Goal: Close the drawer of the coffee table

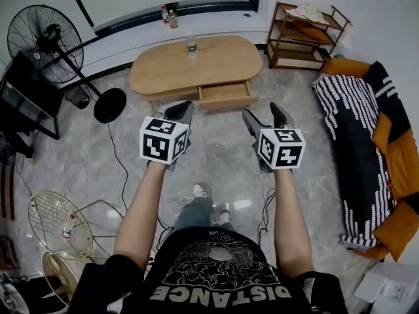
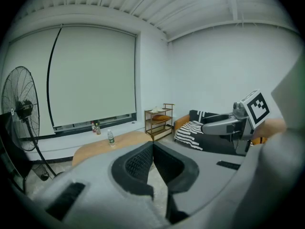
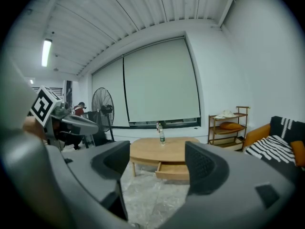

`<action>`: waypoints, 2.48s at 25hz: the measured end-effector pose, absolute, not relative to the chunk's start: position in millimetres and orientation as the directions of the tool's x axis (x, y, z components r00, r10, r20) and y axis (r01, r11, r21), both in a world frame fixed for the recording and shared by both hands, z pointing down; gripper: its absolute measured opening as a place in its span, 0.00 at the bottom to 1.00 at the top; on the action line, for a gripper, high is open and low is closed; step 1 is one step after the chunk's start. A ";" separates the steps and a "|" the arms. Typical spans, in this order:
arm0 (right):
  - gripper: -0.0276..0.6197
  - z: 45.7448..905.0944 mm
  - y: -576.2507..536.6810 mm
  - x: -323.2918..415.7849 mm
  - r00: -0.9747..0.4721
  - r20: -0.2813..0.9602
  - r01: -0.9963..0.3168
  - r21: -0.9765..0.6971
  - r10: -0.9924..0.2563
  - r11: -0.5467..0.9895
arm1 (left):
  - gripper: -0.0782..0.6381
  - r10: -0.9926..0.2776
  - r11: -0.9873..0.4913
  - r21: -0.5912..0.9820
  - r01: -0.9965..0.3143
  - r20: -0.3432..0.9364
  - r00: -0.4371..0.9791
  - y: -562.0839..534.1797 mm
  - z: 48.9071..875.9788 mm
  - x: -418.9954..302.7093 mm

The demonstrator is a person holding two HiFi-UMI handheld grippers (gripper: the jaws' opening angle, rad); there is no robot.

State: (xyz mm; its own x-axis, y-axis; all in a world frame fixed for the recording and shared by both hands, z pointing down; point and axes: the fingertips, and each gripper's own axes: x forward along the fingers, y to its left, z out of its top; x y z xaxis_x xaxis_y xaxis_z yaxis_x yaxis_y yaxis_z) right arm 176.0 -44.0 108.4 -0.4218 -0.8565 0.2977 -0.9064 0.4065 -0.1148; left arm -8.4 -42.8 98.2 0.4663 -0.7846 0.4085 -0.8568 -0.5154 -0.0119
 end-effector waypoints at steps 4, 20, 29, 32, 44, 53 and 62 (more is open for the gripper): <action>0.58 113.8 -64.9 174.8 -0.421 0.305 -0.907 -0.113 -0.855 0.406 | 0.11 -0.781 -0.518 -0.004 -0.855 0.411 0.471 -64.7 103.6 -7.4; 0.58 142.2 -190.0 145.4 -0.383 0.354 -0.923 -0.119 -0.853 0.366 | 0.11 -0.744 -0.553 0.035 -0.832 0.429 0.513 -199.7 135.0 -29.7; 0.59 180.8 -231.3 140.0 -0.367 0.382 -0.930 -0.146 -0.848 0.337 | 0.11 -0.696 -0.605 0.050 -0.795 0.453 0.558 -241.8 170.8 -19.8; 0.59 199.4 -246.1 143.4 -0.364 0.383 -0.932 -0.152 -0.849 0.330 | 0.11 -0.691 -0.613 0.050 -0.788 0.448 0.567 -255.2 186.1 -13.6; 0.59 279.6 -338.1 158.8 -0.407 0.389 -0.913 -0.159 -0.827 0.375 | 0.11 -0.719 -0.573 0.064 -0.817 0.439 0.539 -340.7 255.2 10.9; 0.59 351.5 -410.8 164.4 -0.461 0.386 -0.887 -0.162 -0.799 0.433 | 0.11 -0.759 -0.522 0.034 -0.852 0.436 0.483 -408.8 322.2 17.9; 0.59 461.9 -411.7 144.6 -0.472 0.358 -0.879 -0.117 -0.805 0.463 | 0.11 -0.781 -0.517 0.027 -0.855 0.393 0.485 -404.9 437.4 6.9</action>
State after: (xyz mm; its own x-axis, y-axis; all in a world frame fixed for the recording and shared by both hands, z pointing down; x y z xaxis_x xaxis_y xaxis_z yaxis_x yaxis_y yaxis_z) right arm 144.6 -411.7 461.9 -0.4721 -0.8054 0.3584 -0.8787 0.4628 -0.1174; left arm 6.9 -404.9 437.4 0.4851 -0.7813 0.3928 -0.8553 -0.5173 0.0274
